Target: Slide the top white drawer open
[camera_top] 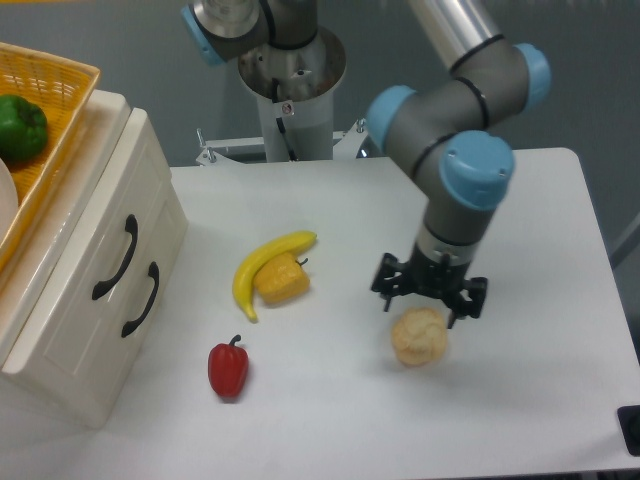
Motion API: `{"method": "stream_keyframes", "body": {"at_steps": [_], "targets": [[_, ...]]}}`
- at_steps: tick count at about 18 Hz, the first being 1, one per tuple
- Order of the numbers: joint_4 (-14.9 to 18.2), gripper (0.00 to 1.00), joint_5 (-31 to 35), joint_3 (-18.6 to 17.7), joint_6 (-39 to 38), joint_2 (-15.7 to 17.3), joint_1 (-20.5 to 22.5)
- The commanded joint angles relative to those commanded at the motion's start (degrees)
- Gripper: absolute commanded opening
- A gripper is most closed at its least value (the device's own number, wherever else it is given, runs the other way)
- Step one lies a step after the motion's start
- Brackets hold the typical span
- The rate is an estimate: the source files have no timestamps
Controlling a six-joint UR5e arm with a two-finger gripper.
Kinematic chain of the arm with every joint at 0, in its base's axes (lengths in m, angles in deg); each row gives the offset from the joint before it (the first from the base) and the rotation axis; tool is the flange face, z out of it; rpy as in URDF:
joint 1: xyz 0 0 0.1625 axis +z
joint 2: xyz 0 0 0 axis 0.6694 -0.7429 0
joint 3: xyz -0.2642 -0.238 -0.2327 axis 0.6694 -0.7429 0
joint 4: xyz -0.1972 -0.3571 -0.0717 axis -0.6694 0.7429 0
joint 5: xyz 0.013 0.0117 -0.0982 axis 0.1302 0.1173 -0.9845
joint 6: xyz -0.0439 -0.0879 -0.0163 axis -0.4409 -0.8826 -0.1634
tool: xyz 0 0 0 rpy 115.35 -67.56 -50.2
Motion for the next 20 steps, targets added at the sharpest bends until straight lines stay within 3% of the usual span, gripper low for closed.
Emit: {"method": "stream_keyframes", "body": {"at_steps": [7,10,14,20], "targets": [[-0.08,1.0,-5.45,-3.26,-5.62,6.33,-4.22],[0.44,1.0,-5.27,-3.43,-8.7,6.77,-8.26],[6.93,1.0,-5.98,-2.82,-9.15,6.51,-11.43],[11.96,1.0,-12.91,-2.64,-8.97,6.25,-13.01]]}}
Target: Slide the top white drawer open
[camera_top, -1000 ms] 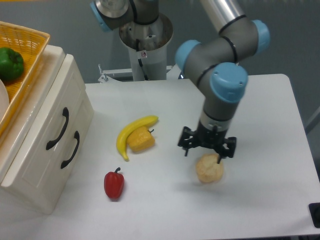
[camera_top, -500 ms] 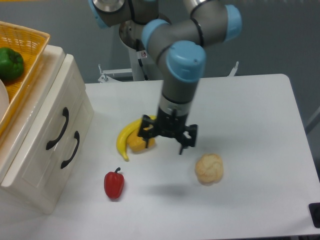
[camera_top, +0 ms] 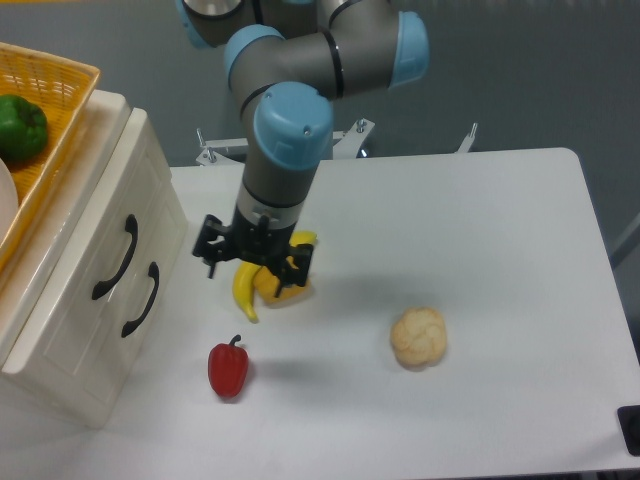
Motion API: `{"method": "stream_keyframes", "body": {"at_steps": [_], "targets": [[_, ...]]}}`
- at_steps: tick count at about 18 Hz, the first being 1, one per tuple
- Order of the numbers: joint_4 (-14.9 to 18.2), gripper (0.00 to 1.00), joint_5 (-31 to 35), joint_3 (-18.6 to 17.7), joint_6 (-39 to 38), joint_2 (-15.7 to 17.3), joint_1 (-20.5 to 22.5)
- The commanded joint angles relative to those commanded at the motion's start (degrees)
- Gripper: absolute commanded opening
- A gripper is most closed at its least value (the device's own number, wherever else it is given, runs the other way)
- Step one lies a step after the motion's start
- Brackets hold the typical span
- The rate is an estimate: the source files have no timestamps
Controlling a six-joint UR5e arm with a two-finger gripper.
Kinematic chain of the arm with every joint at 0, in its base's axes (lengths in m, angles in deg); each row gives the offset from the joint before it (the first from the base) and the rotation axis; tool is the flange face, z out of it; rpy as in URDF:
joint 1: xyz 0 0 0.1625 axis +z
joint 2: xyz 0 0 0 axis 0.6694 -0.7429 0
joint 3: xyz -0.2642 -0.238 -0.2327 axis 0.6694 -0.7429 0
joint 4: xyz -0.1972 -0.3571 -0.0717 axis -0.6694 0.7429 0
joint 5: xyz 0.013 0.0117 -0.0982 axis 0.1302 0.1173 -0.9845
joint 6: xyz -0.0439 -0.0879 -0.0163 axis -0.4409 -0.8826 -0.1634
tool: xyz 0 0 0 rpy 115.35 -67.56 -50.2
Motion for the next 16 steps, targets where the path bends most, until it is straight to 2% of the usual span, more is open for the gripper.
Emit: {"method": "stream_keyframes", "body": {"at_steps": [6,9,16], "targets": [[0.18,1.0,-2.64,-0.09,-0.17,-0.61,-2.63],[1.4,1.0,-3.78,-0.35,-0.26,-0.35,-3.34],[1.06,1.0,-5.1,-0.35,-2.55,-0.53,-4.66]]}}
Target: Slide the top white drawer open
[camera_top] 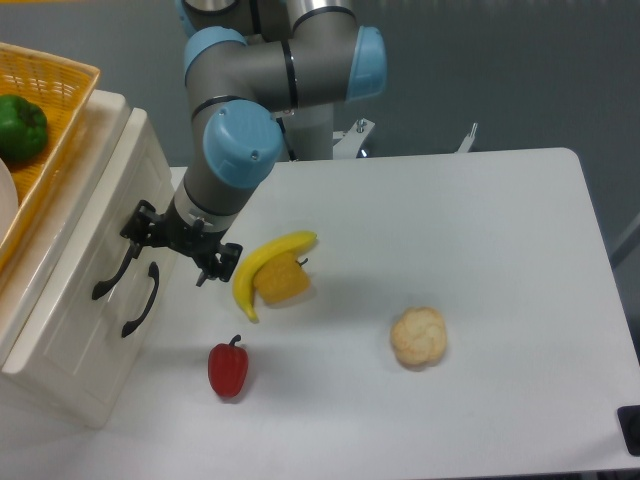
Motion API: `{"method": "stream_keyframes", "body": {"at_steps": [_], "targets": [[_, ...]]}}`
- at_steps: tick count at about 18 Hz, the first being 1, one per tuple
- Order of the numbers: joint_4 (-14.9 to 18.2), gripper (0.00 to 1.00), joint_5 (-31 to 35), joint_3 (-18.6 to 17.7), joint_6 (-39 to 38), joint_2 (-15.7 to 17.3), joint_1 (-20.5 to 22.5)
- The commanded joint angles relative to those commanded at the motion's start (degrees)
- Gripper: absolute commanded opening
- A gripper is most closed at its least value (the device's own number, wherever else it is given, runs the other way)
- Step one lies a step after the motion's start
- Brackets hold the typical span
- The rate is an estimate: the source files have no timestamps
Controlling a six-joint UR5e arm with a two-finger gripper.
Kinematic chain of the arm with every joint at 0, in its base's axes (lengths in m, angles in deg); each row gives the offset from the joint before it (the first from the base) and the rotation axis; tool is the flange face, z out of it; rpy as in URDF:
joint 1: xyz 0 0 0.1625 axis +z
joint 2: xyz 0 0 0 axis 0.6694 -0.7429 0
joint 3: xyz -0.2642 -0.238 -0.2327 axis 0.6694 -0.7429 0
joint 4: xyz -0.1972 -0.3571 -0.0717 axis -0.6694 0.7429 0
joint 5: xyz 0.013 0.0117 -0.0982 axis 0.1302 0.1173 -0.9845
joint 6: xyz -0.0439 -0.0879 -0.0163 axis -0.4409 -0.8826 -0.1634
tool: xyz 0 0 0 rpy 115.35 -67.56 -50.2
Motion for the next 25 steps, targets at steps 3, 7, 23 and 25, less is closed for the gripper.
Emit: {"method": "stream_keyframes", "body": {"at_steps": [3,7,23,25], "targets": [[-0.09,1.0,0.0,-0.09,-0.09,-0.09,-0.09],[-0.09,1.0,0.09,-0.09,-0.44,-0.26,-0.35],[-0.26,1.0,0.61,-0.26,-0.62,-1.93,-1.93],[-0.35,1.0,0.79,-0.26,-0.62,-2.11,-1.93]]}}
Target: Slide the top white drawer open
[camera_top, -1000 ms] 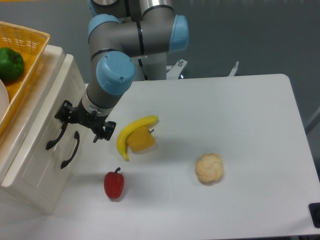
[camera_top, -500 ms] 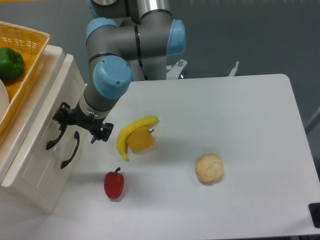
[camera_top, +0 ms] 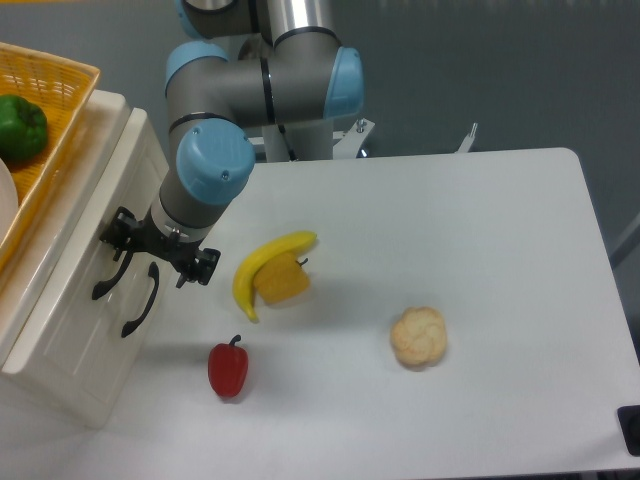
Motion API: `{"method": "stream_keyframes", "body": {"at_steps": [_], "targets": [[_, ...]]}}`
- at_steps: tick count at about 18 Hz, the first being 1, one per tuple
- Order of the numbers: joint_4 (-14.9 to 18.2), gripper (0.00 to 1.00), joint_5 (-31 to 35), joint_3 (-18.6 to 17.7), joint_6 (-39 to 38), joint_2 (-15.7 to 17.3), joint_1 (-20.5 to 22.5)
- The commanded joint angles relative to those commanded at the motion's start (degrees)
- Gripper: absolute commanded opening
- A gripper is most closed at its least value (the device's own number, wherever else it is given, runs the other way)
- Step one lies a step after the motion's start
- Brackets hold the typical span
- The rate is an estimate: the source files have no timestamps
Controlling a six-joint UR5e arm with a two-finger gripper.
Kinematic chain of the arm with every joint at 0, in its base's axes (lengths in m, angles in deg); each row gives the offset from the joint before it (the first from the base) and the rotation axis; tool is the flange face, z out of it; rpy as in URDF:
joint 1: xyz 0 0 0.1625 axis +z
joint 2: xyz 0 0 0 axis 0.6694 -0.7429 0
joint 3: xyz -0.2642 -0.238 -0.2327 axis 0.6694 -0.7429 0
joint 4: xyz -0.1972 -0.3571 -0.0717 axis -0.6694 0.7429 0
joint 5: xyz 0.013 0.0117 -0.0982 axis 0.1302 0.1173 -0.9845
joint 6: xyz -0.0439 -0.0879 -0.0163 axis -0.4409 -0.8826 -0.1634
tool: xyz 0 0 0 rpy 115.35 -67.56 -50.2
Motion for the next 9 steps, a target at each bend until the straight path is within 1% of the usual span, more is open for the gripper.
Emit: {"method": "stream_keyframes", "body": {"at_steps": [5,7,9], "targets": [[-0.35,1.0,0.26,0.17,0.44,-0.09,0.17],[-0.35,1.0,1.92,0.52,0.96,-0.09,0.18],[-0.26,1.0,4.91,0.79,1.23,0.0,0.09]]}}
